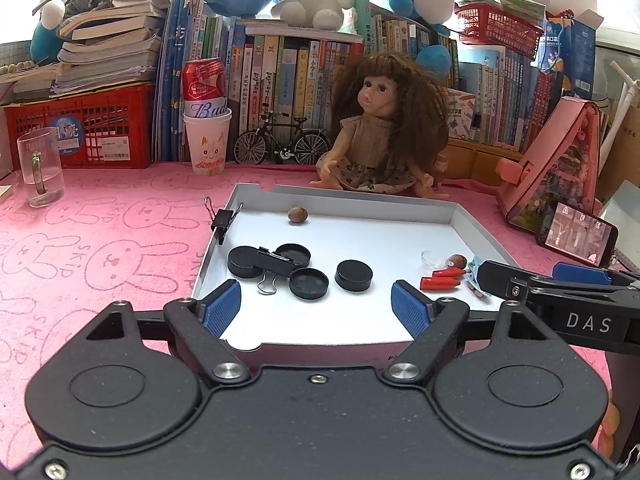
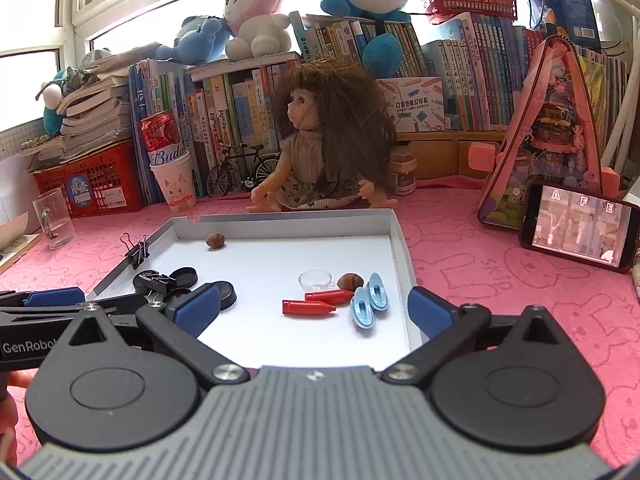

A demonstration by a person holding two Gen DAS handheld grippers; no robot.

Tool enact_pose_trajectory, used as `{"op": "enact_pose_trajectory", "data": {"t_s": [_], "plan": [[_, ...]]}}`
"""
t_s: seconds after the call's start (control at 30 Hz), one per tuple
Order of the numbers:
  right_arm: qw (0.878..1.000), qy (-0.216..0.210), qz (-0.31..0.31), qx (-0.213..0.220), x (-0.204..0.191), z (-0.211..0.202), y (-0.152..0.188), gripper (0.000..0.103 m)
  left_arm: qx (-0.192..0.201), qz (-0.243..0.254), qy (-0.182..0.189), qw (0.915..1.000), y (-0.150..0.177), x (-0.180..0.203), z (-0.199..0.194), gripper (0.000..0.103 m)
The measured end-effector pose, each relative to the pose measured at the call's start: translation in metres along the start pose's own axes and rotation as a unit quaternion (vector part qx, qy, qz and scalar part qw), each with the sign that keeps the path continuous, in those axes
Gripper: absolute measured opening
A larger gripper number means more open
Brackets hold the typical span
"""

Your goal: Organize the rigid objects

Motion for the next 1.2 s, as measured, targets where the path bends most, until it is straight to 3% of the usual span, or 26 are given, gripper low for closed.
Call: {"op": "enact_pose_trajectory", "data": {"t_s": [0.73,1.2], "plan": [[1.0,0.006,-0.015,-0.02,0.003,-0.018,0.021,0.103,-0.018,0.022,0.001,0.9996,0.025,-0.002,-0.019,0.084],[0.997,0.024,-0.03,-0.064,0.007,-0.01,0.046,0.103,-0.048,0.037,-0.014,0.9981,0.048,-0.005,-0.013,0.084]]}}
Point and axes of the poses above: each gripper's, at about its wrist camera, not at the fingertips, and z roughly the way its jaws point, x to its right, y to its underside, the point moved 8 cm from there along z, roughly the way its jaws point, and after that the axes turned 9 degrees about x, right-handed, at the moved point
